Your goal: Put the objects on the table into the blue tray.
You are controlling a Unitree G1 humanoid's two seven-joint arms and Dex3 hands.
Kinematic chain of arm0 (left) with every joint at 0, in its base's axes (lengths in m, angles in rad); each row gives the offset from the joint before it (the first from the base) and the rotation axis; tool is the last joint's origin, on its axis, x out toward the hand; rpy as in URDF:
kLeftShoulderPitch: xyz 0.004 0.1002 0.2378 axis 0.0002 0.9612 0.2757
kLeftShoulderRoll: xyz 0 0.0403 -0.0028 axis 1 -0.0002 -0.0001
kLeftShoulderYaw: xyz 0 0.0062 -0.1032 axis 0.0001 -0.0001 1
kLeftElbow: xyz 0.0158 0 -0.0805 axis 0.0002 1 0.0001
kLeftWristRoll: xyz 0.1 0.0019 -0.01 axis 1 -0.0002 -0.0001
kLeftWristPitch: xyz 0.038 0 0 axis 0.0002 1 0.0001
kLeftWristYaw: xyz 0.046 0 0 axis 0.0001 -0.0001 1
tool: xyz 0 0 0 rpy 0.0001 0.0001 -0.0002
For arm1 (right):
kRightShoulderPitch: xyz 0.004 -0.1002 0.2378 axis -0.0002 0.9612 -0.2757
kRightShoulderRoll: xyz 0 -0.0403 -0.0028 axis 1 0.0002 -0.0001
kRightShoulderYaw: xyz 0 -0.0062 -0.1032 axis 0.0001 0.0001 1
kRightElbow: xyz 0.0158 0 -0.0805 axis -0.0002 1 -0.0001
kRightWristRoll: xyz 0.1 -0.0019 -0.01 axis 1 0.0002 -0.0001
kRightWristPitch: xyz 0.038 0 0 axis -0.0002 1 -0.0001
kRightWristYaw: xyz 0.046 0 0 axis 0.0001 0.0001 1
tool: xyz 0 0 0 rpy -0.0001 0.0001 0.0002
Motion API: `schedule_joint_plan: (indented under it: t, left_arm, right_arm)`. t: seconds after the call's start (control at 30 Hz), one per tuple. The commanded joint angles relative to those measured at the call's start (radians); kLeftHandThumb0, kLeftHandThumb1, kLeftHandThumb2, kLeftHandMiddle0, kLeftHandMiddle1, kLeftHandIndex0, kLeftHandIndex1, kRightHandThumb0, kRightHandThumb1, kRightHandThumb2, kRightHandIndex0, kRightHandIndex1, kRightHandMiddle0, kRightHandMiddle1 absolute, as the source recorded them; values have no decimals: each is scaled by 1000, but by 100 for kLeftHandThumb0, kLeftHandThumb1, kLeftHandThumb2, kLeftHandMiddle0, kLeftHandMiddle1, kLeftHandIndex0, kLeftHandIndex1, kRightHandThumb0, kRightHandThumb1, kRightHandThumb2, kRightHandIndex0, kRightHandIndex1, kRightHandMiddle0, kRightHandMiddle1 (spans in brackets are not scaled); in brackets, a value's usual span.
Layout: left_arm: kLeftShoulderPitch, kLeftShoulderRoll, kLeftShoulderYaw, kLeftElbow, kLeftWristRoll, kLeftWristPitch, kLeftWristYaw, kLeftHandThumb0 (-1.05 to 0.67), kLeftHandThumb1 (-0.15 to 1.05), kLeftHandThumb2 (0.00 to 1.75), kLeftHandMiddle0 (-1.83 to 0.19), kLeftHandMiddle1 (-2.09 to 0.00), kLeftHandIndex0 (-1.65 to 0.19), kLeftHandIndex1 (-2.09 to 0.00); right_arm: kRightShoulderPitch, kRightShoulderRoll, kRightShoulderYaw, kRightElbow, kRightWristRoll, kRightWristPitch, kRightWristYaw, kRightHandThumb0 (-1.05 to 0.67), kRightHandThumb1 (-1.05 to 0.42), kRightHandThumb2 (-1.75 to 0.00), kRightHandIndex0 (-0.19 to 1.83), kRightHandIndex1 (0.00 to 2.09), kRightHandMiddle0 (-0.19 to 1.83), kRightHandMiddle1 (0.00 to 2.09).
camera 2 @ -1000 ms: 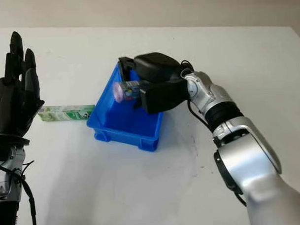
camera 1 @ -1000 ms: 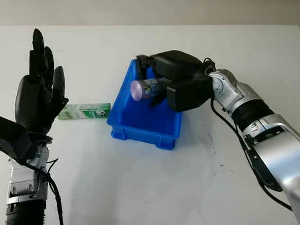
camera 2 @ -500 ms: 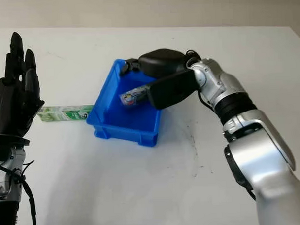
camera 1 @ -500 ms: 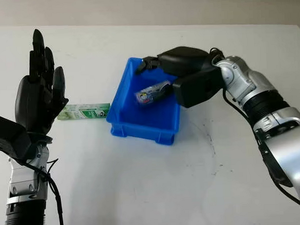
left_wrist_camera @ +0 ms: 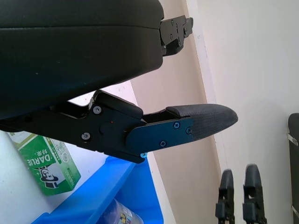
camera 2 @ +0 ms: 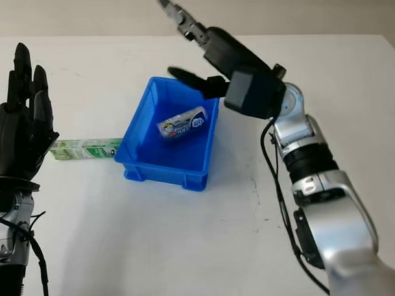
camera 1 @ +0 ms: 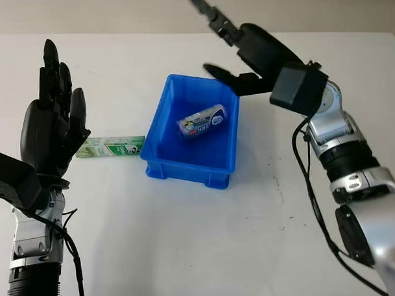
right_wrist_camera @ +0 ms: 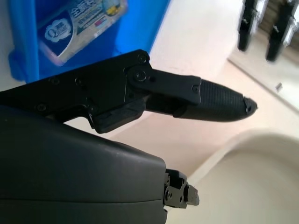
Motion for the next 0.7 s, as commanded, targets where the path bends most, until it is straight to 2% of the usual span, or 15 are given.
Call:
schedule_joint_plan:
  t: [0.0,0.17,0.3,0.67]
  left_arm:
    - [7,3,4,-7,2,-8,-4,-76,105,61,19,0,19,0]
    - [11,5,7,-11,-2,-4,-9,-76,105,61,19,0,19,0]
    - [5,7,6,-5,0,-4,-14,-76,105,61,19,0,19,0]
    - [-1,9,4,-3,3,-1,-19,-76,105,60,19,0,19,0]
  right_arm:
    - [57,19,-41,-83,52,93,-4,-90,-105,-72,-19,0,-19,0]
    - [184,43,-118,-213,173,273,-5,-87,-105,-73,-19,0,-19,0]
    - [281,75,-156,-326,208,363,-68,-83,-105,-73,-19,0,-19,0]
    - [436,115,-199,-472,216,410,-166,-80,-105,-79,-19,0,-19,0]
